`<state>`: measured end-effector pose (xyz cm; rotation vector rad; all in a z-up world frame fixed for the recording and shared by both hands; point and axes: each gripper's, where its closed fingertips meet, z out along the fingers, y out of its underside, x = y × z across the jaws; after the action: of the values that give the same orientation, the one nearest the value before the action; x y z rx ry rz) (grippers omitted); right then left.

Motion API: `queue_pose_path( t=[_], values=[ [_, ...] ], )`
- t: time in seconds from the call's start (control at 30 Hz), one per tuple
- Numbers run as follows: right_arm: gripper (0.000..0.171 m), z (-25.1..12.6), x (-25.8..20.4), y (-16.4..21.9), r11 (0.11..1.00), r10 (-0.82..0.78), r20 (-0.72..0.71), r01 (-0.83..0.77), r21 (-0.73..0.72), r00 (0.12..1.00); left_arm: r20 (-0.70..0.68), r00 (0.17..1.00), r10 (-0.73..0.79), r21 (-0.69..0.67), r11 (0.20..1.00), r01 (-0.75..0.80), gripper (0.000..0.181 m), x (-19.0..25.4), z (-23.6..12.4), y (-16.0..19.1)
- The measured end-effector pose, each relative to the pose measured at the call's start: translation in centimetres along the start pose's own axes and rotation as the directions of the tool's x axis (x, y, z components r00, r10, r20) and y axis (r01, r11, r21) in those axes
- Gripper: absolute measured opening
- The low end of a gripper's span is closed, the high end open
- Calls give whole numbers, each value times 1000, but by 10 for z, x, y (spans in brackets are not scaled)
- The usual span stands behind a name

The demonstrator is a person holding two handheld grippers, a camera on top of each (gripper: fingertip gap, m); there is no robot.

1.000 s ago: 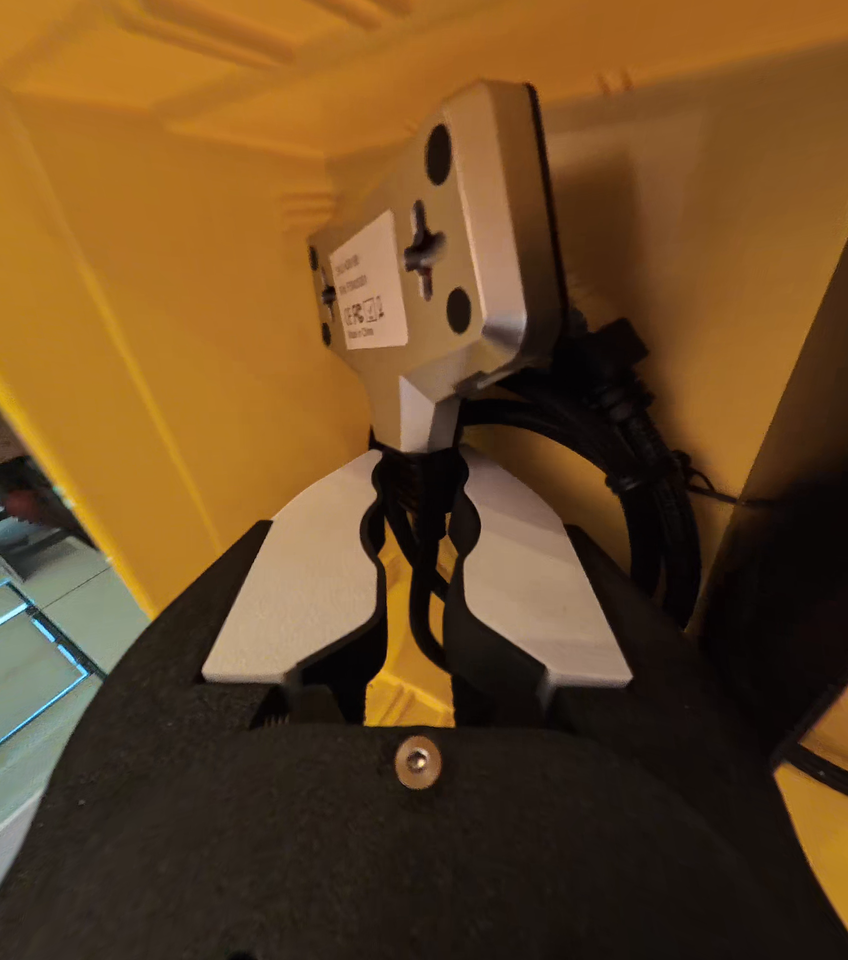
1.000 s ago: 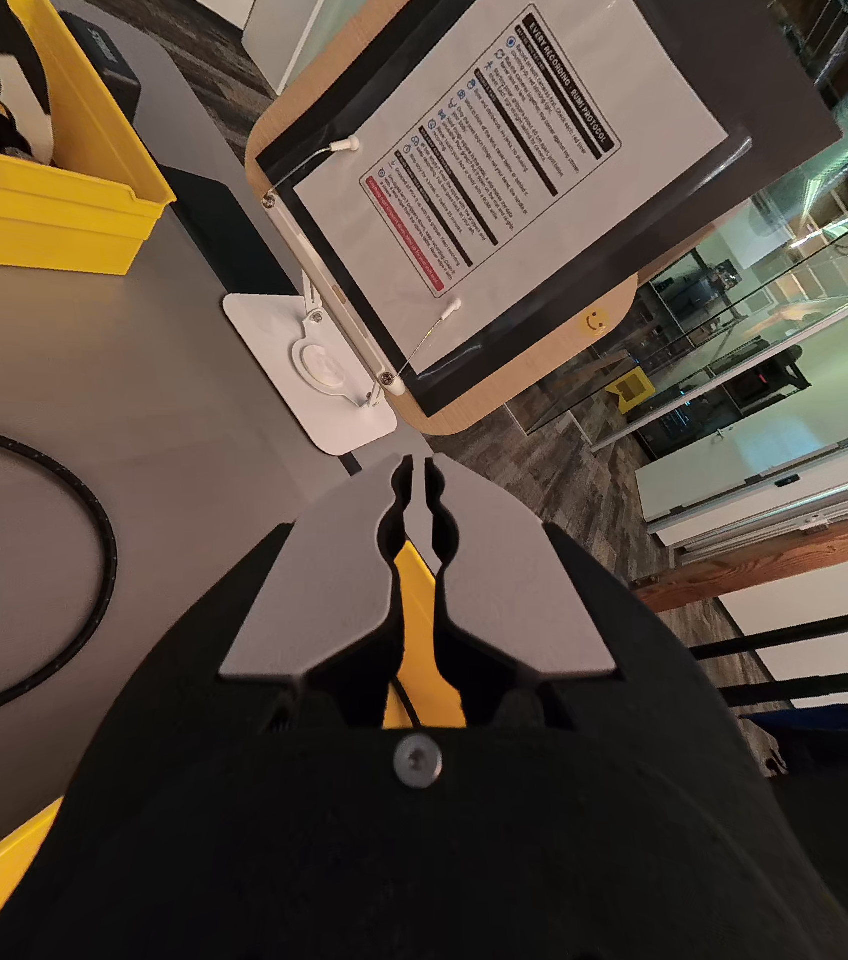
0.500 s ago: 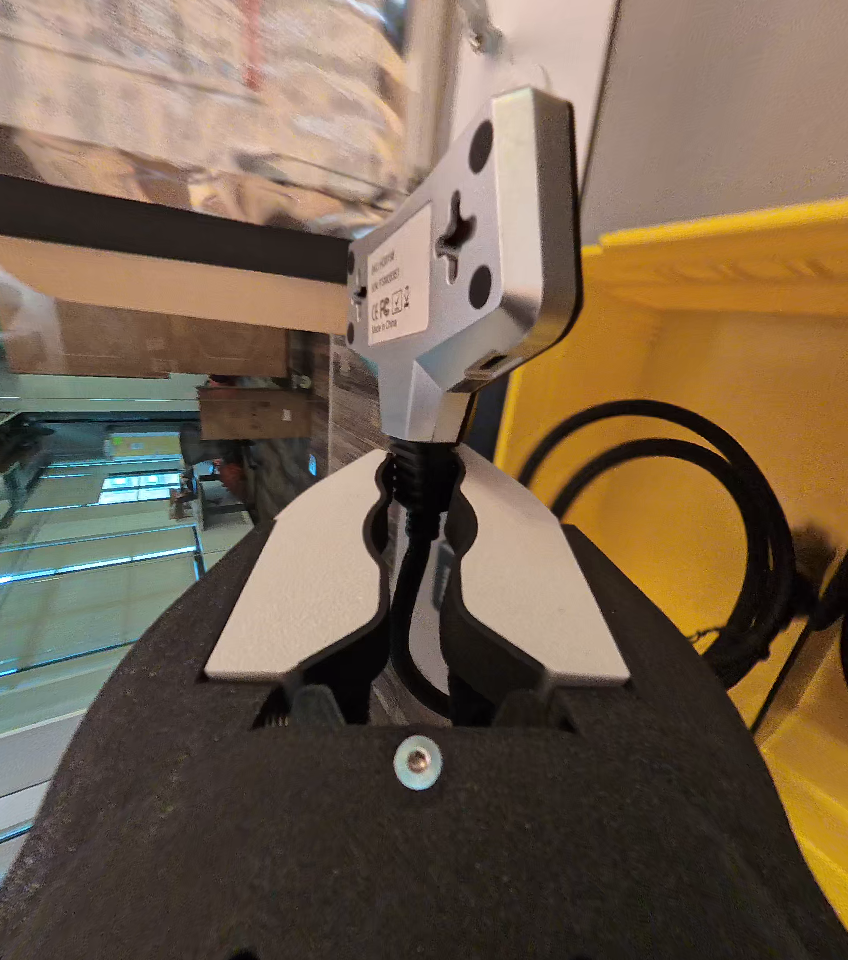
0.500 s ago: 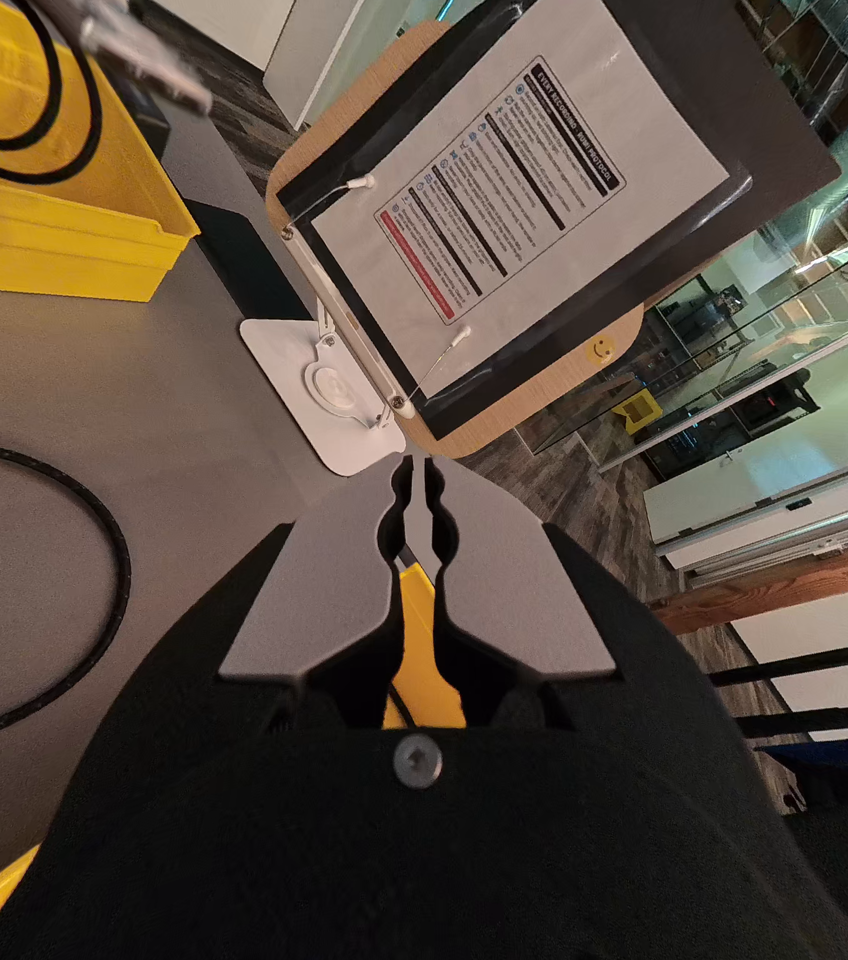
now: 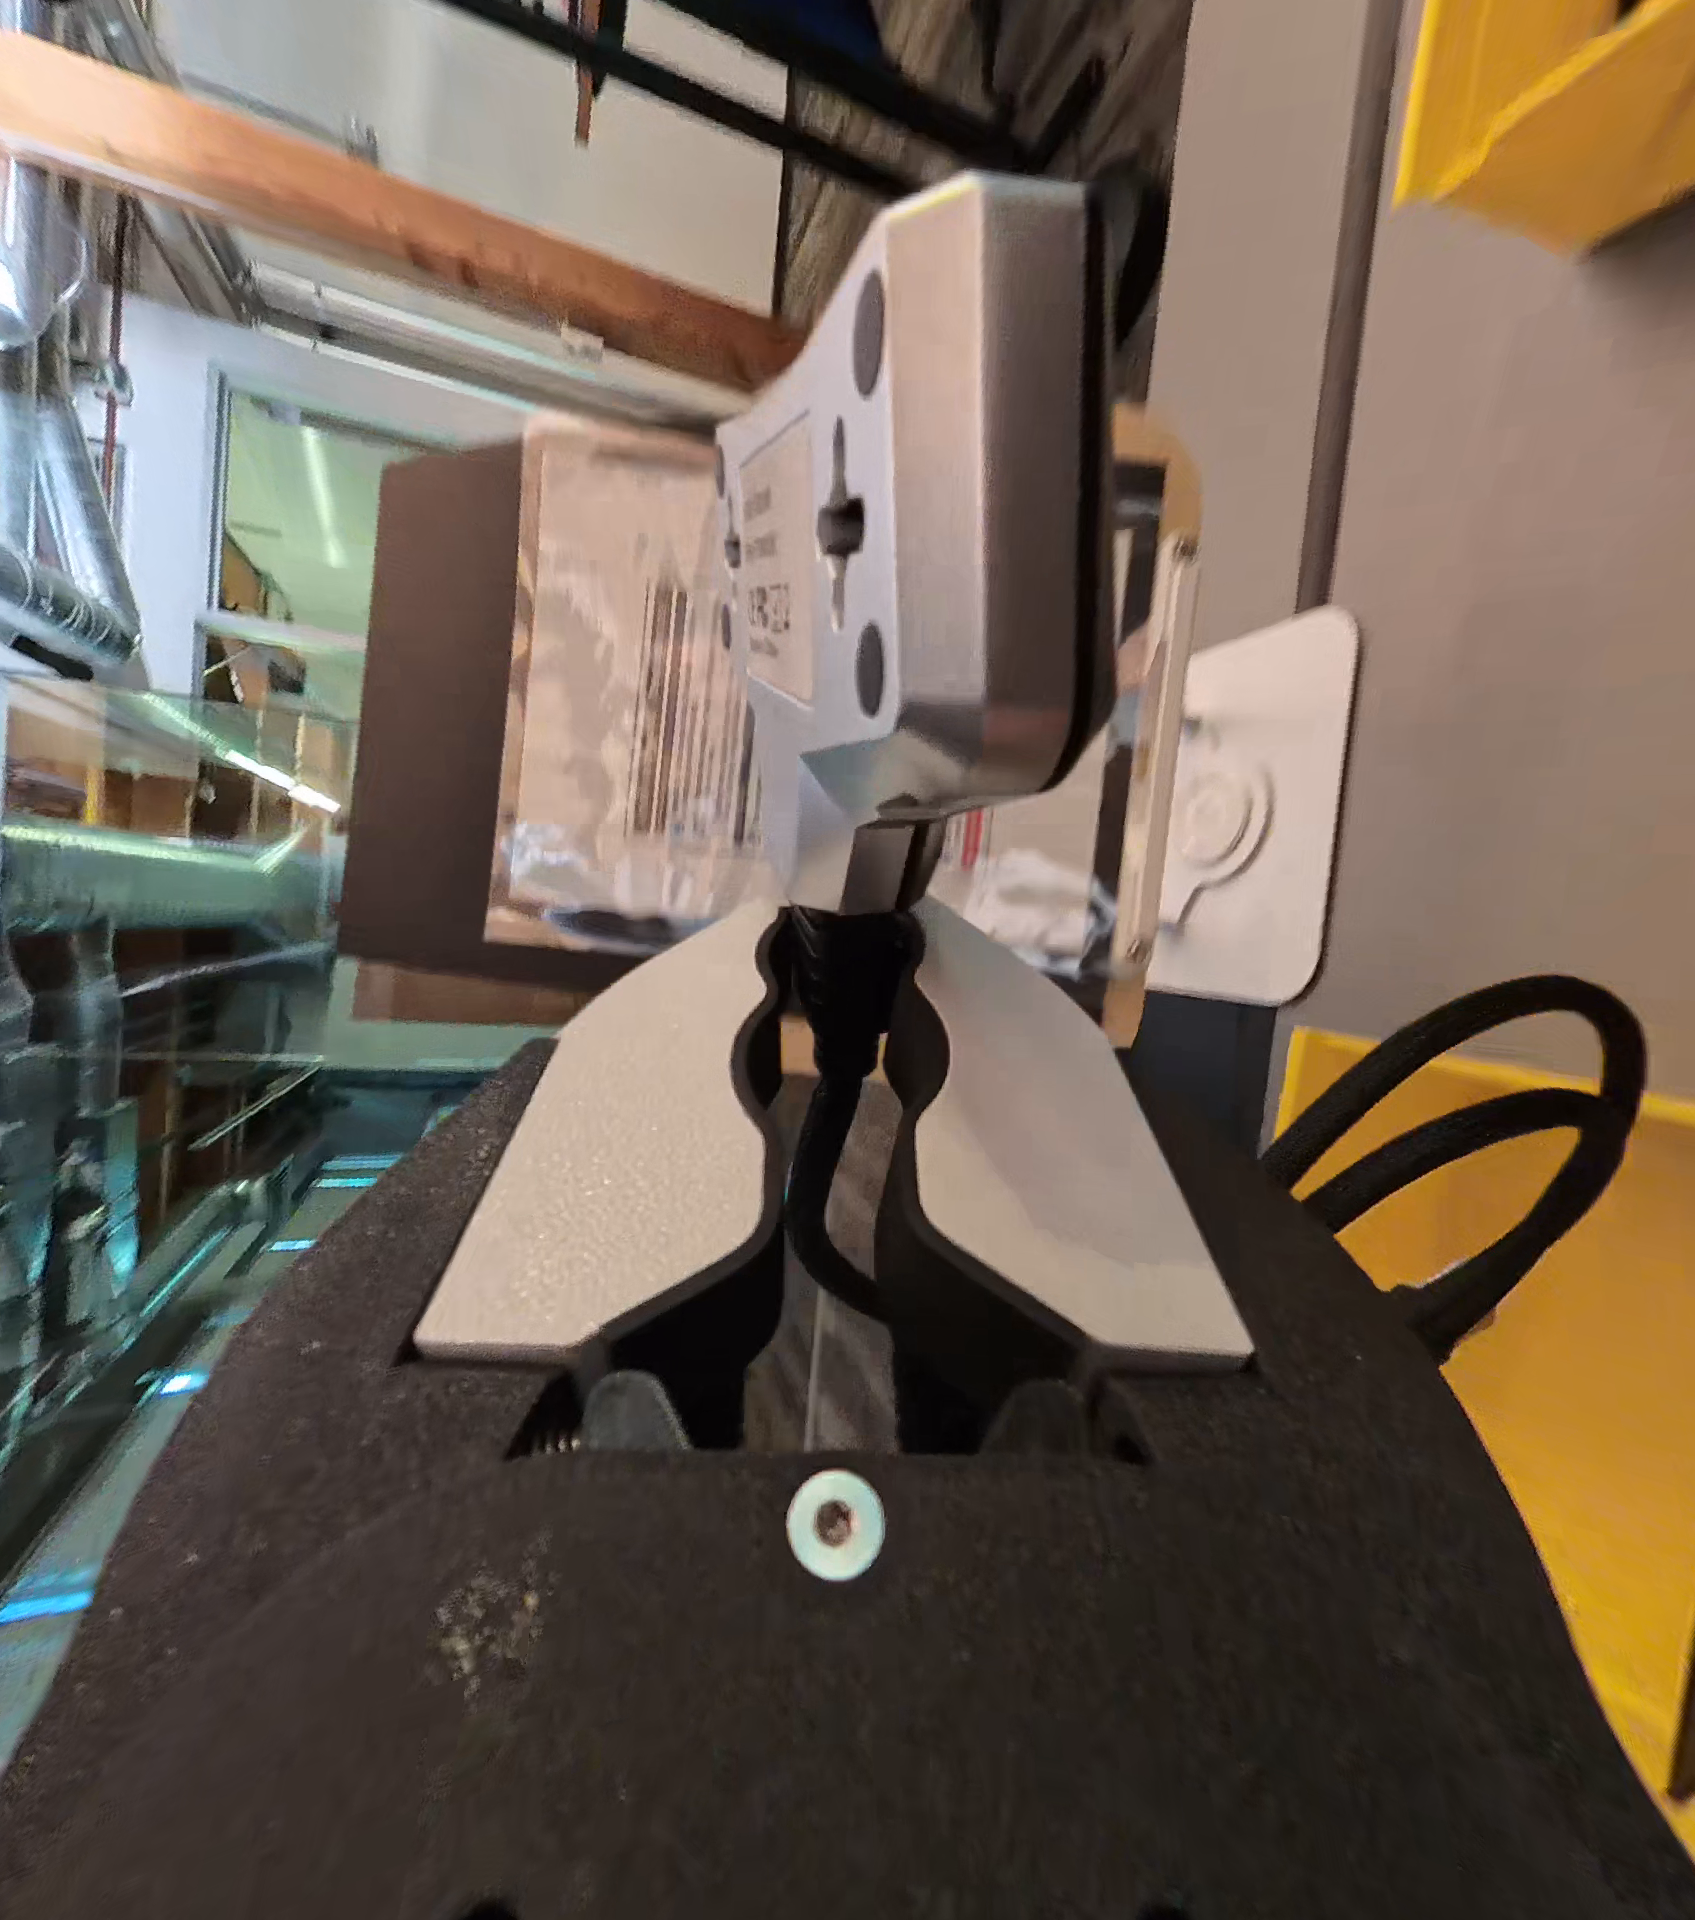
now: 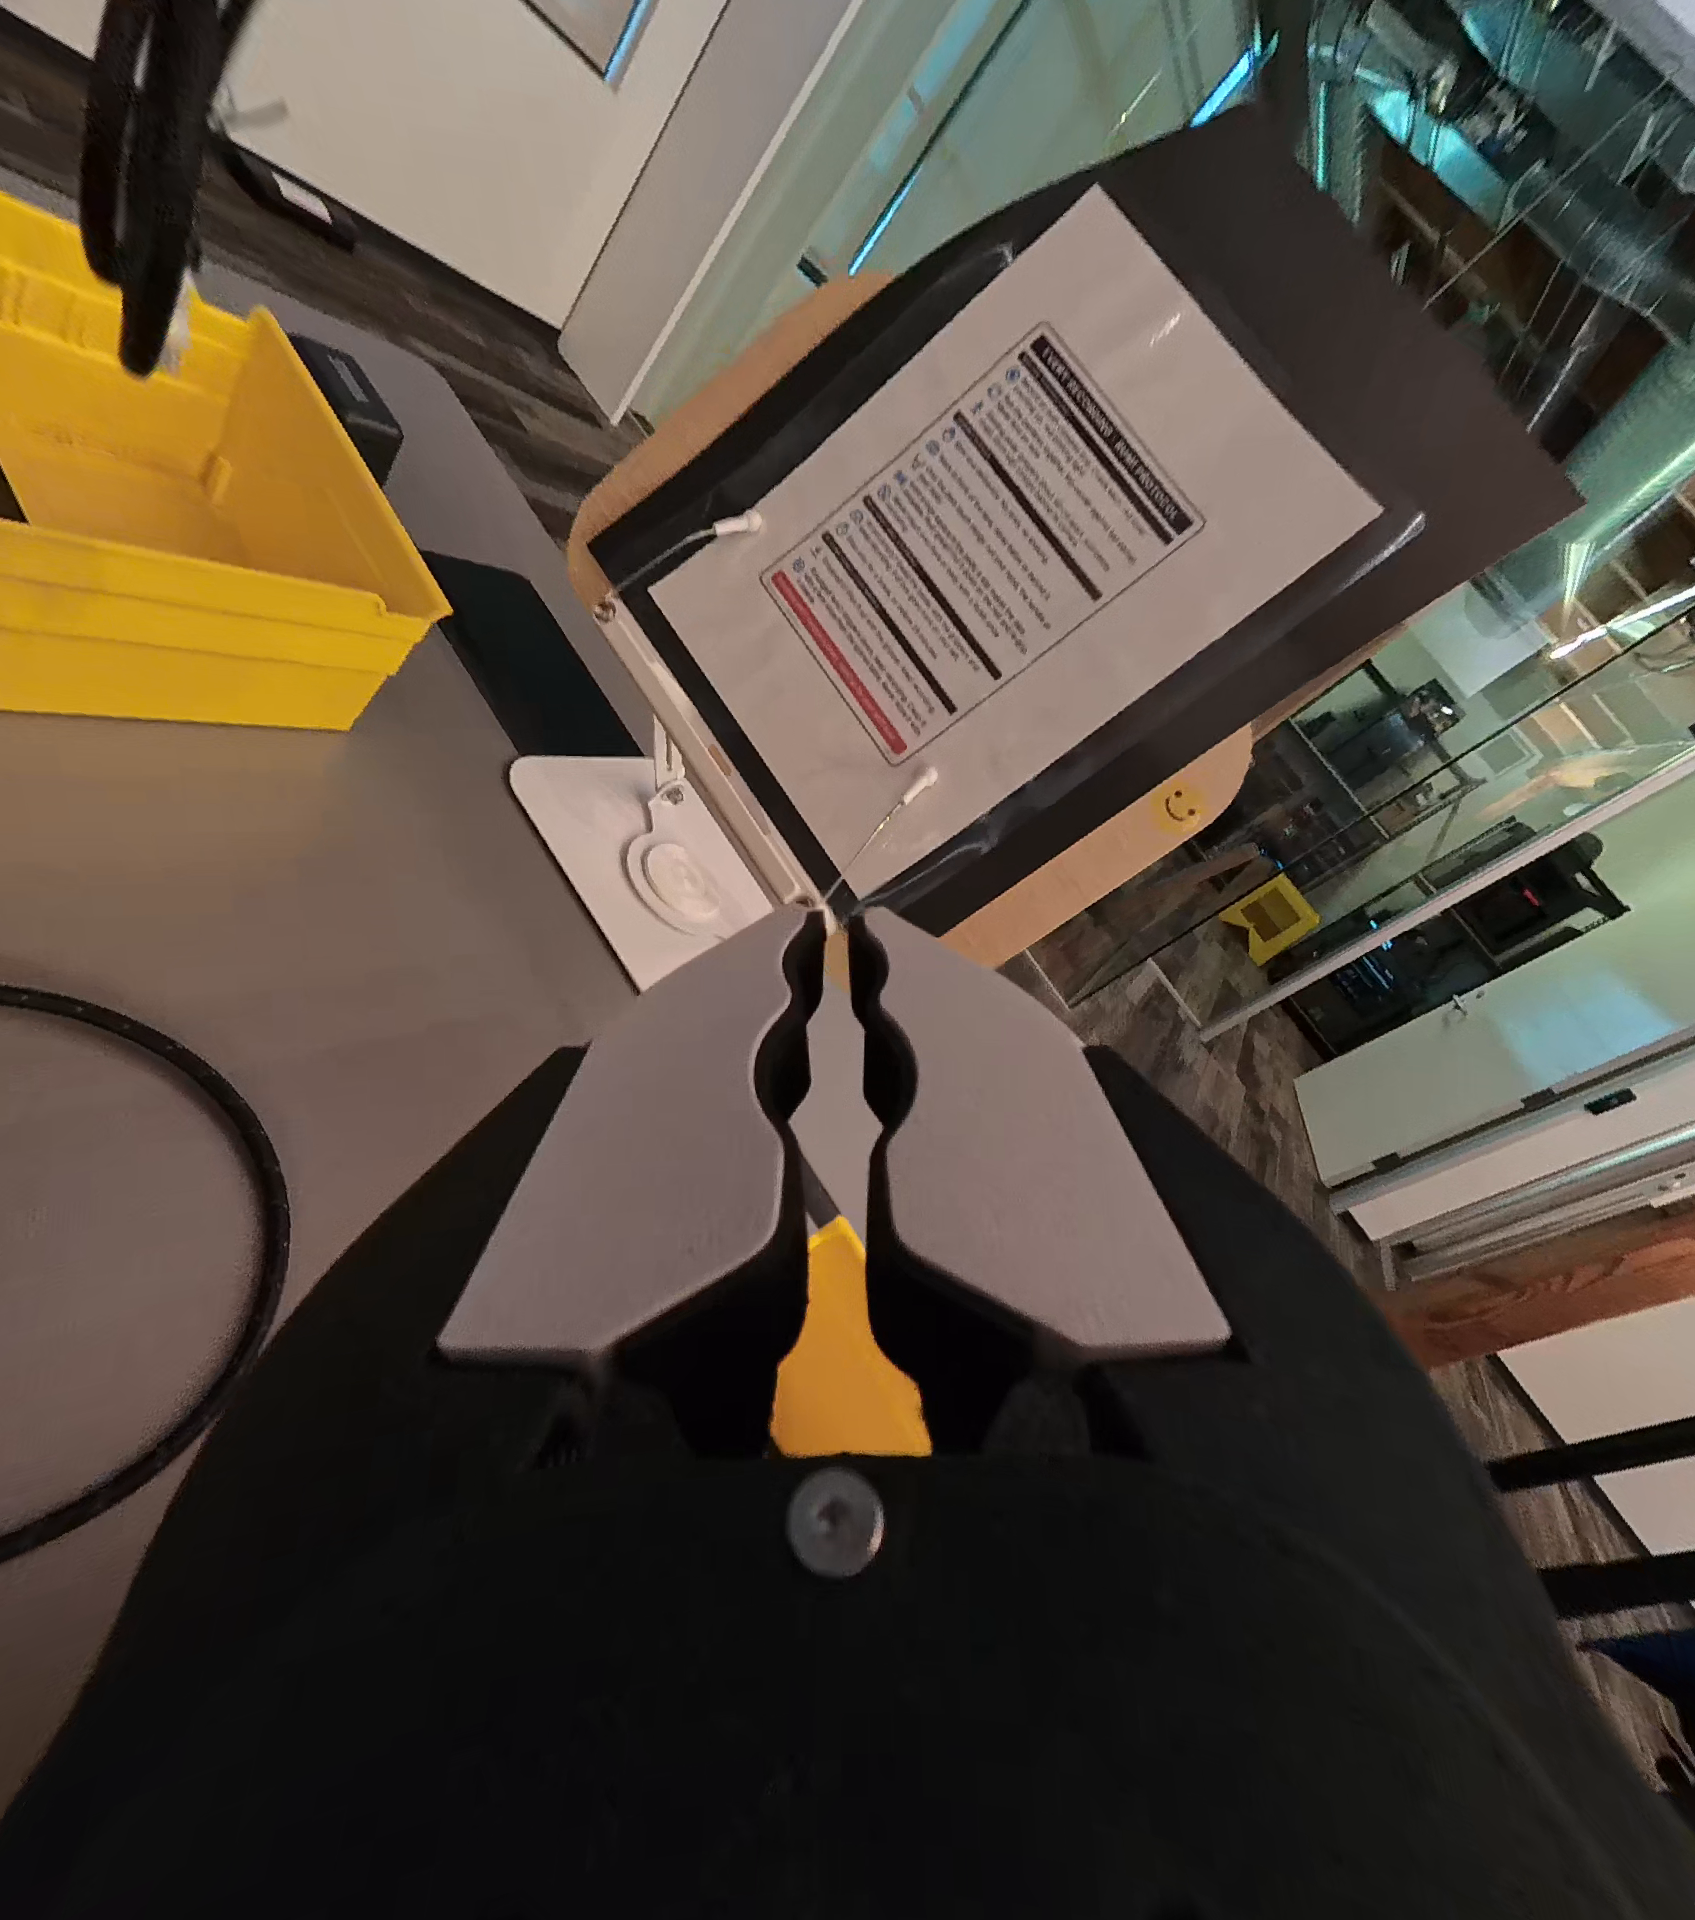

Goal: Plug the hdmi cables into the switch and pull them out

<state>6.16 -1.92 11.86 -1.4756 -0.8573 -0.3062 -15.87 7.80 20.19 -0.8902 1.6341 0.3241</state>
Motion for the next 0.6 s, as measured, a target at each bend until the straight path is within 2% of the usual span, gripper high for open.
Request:
queue_pose_path(
  t=[0.17,0.37,0.47,0.6],
  values=[
    [10,-8,-7,-31,985,-34,-9,35,168,999,-40,998,-39,166,985,45,15,26,7,-62],
    [25,-25,-37,-80,896,-149,-43,154,417,988,-125,992,-32,284,956,67,14,96,27,-103],
    [36,-21,-60,-84,875,-245,-10,225,429,969,-147,989,-4,291,956,47,14,128,36,-108],
    [37,-4,-97,-72,826,-446,28,399,399,895,-149,989,25,296,955,20,14,156,44,-106]
  ],
)
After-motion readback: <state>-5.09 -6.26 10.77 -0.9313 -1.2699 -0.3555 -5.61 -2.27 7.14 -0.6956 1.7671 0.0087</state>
